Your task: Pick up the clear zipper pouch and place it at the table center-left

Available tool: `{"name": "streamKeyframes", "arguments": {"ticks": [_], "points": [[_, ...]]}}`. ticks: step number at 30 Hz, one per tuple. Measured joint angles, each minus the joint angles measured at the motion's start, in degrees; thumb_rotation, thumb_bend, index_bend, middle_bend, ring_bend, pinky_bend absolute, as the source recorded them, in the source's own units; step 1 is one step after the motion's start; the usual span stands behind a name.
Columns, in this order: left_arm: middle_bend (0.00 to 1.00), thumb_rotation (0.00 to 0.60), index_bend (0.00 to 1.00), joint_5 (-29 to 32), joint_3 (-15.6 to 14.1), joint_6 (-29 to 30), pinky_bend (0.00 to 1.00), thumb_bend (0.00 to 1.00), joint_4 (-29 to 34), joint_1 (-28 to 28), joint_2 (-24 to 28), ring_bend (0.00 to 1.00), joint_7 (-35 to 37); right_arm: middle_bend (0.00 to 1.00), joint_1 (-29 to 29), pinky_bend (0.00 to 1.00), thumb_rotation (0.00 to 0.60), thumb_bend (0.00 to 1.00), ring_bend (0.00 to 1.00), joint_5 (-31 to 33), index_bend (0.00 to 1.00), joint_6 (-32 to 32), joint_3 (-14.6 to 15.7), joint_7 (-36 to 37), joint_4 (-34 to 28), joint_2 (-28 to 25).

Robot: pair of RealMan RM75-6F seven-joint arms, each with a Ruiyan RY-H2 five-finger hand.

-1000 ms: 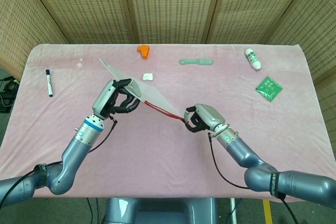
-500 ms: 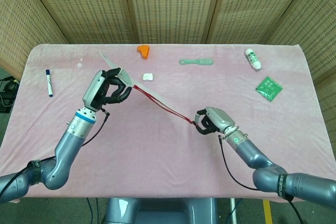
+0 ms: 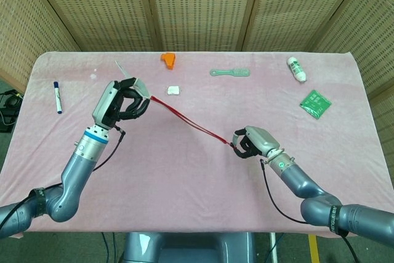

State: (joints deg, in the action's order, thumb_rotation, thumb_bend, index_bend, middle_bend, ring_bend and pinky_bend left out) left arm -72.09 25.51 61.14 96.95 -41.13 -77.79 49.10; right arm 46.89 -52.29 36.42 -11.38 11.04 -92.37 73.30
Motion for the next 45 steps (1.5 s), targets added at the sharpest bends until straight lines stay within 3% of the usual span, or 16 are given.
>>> {"name": "streamKeyframes", "arguments": {"ticks": [3, 5, 6, 7, 9, 10, 20, 24, 26, 27, 28, 29, 31, 33, 39, 45], "points": [[0.95, 0.6, 0.84, 0.0, 0.0, -0.1, 0.79, 0.67, 0.0, 0.0, 0.1, 0.81, 0.0, 0.99, -0.1, 1.0, 0.6, 0.76, 0.94, 0.1, 0.76, -0.1, -0.1, 0.0, 0.1, 0.0], [0.95, 0.6, 0.7, 0.0, 0.0, -0.2, 0.79, 0.49, -0.1, 0.0, 0.2, 0.81, -0.1, 0.99, -0.2, 1.0, 0.6, 0.55, 0.94, 0.0, 0.59, 0.0, -0.2, 0.2, 0.1, 0.1], [0.95, 0.6, 0.52, -0.1, -0.1, -0.2, 0.78, 0.28, -0.2, 0.0, 0.2, 0.81, -0.2, 0.99, -0.3, 1.0, 0.6, 0.43, 0.94, -0.2, 0.48, 0.2, -0.3, 0.4, 0.1, 0.1], [0.95, 0.6, 0.29, -0.2, -0.2, -0.3, 0.78, 0.11, -0.3, -0.1, 0.2, 0.81, -0.5, 0.99, -0.5, 1.0, 0.6, 0.25, 0.94, -0.5, 0.31, 0.3, -0.3, 0.5, 0.2, 0.1], [0.94, 0.6, 0.03, -1.1, -1.0, -1.2, 0.77, 0.0, -0.7, -0.2, 0.9, 0.81, -0.9, 0.98, -0.7, 1.0, 0.6, 0.04, 0.94, -1.5, 0.09, 1.0, -0.2, 0.1, 0.4, 0.1], [0.93, 0.6, 0.0, -1.6, -1.3, -1.7, 0.77, 0.0, -0.9, -0.2, 1.2, 0.81, -1.1, 0.98, -0.8, 1.0, 0.6, 0.0, 0.94, -2.3, 0.03, 1.6, -0.1, -0.4, 0.7, 0.1], [0.87, 0.6, 0.0, -5.0, -3.4, 1.4, 0.75, 0.0, -1.3, 2.7, 6.3, 0.79, -3.8, 0.95, -3.2, 1.0, 0.6, 0.0, 0.93, -9.0, 0.0, 9.6, 1.3, -5.9, 1.1, -0.8], [0.82, 0.6, 0.0, -6.1, -4.6, 4.0, 0.74, 0.0, -1.3, 5.5, 9.9, 0.77, -6.7, 0.86, -5.7, 0.97, 0.6, 0.0, 0.84, -12.5, 0.01, 14.6, 1.8, -6.6, 0.5, -2.2], [0.81, 0.6, 0.0, -6.3, -5.3, 6.0, 0.73, 0.0, -1.8, 7.0, 10.7, 0.75, -10.2, 0.77, -7.0, 0.84, 0.6, 0.0, 0.76, -13.9, 0.04, 17.0, 2.0, -6.7, 0.2, -2.8], [0.77, 0.6, 0.0, -6.4, -5.7, 7.0, 0.69, 0.0, -2.0, 7.7, 10.9, 0.7, -12.1, 0.69, -7.6, 0.7, 0.6, 0.0, 0.69, -14.6, 0.06, 18.3, 2.1, -6.8, 0.1, -3.2], [0.67, 0.6, 0.0, -6.5, -6.1, 8.2, 0.6, 0.0, -2.2, 8.5, 11.2, 0.61, -14.3, 0.58, -8.5, 0.54, 0.6, 0.0, 0.56, -15.6, 0.06, 20.0, 2.3, -6.9, 0.0, -3.7], [0.51, 0.6, 0.0, -6.6, -6.7, 9.6, 0.46, 0.0, -2.4, 9.7, 11.7, 0.45, -17.4, 0.48, -9.2, 0.43, 0.6, 0.0, 0.45, -16.4, 0.05, 21.4, 2.4, -7.1, -0.1, -4.1], [0.18, 0.6, 0.0, -6.8, -8.1, 11.6, 0.18, 0.0, -2.6, 11.8, 12.7, 0.15, -22.5, 0.15, -11.0, 0.12, 0.6, 0.0, 0.11, -18.5, 0.01, 24.7, 2.9, -8.0, -0.4, -5.2], [0.01, 0.6, 0.0, -6.7, -9.9, 13.4, 0.02, 0.0, -2.3, 14.4, 14.4, 0.01, -28.6, 0.01, -12.7, 0.01, 0.6, 0.0, 0.0, -20.1, 0.0, 27.6, 3.6, -10.1, -1.1, -6.7], [0.0, 0.6, 0.0, -5.3, -16.0, 19.3, 0.0, 0.0, 2.5, 23.4, 19.6, 0.0, -44.0, 0.0, -18.0, 0.0, 0.6, 0.0, 0.0, -24.4, 0.0, 36.4, 5.3, -15.3, -3.5, -9.7], [0.0, 0.6, 0.0, -6.1, -20.8, 27.6, 0.0, 0.0, 5.6, 31.6, 21.0, 0.0, -49.2, 0.0, -25.6, 0.0, 0.6, 0.0, 0.0, -28.9, 0.0, 46.1, 7.9, -17.9, -5.2, -11.0]]}}
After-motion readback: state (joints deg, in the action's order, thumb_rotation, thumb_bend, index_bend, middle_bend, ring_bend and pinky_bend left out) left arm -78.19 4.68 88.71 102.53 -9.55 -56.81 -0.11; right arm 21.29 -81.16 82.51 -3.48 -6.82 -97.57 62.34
